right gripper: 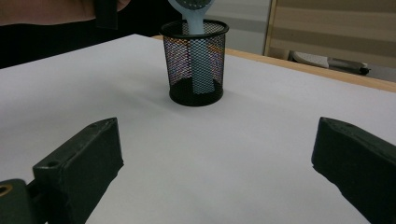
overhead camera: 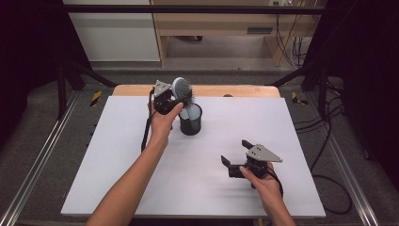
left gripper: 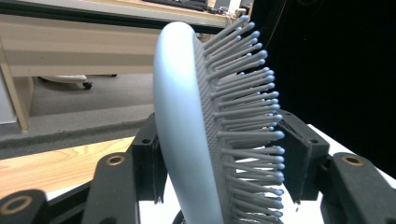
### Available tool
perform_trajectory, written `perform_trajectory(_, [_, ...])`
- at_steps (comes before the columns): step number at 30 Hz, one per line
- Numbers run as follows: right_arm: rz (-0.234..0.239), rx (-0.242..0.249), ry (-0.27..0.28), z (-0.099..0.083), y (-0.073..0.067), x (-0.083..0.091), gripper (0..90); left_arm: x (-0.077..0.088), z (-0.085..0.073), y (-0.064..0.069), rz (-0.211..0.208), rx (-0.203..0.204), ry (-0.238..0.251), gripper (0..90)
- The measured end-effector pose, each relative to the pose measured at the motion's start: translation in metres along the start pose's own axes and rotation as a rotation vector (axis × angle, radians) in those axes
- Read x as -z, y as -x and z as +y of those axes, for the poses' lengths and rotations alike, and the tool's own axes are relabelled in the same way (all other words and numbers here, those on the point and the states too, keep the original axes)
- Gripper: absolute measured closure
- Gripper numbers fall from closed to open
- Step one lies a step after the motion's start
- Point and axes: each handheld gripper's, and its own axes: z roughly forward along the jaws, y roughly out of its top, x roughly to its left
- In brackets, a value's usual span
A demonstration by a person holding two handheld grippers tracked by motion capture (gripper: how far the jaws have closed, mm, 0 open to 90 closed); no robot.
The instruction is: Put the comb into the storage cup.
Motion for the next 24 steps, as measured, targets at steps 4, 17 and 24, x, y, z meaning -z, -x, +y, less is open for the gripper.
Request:
perform_trajectory(4, [-0.001, 0.000, 0.000, 0.0000, 0.0002, 0.0003, 1.9, 0.0000, -0.0004, -0.0036, 0.001, -0.001, -0.005, 37.5])
perform_trajectory(17, [-0.001, -0.001, 0.000, 0.0000, 0.0004, 0.0002, 1.9, 0.0010, -0.0013, -0.0088, -0.005, -0.008, -0.020, 27.2])
perform_trajectory(24, [0.000, 0.002, 0.000, -0.0001, 0.0004, 0.0001, 1.9, 0.0009, -0.0020, -0.0077, 0.012, -0.035, -0.028, 20.3])
